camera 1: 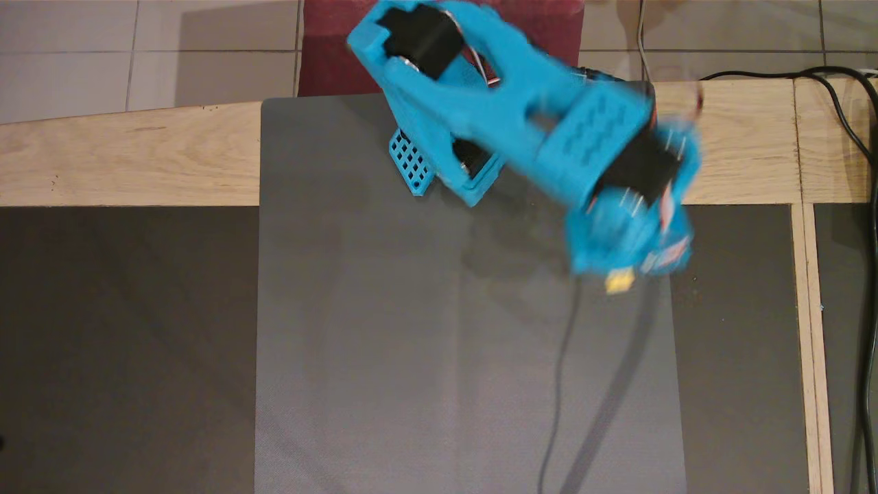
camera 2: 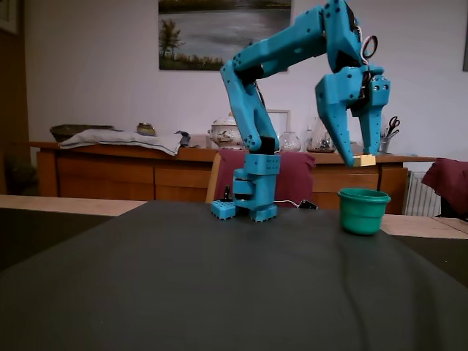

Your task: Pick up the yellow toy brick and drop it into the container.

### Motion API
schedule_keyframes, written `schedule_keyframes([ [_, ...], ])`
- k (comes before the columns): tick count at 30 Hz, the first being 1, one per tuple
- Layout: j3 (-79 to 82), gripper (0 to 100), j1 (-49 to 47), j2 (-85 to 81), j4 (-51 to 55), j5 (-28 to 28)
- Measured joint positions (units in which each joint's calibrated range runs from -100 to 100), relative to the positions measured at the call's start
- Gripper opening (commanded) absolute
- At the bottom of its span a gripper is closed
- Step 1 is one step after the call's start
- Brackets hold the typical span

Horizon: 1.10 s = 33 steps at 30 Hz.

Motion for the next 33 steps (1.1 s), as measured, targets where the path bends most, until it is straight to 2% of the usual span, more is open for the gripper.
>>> schedule_keyframes([
  [14,0.00,1,-16.33,-0.08,0.09,-6.93],
  [33,0.09,1,-20.42,6.54,-5.81,-9.94],
])
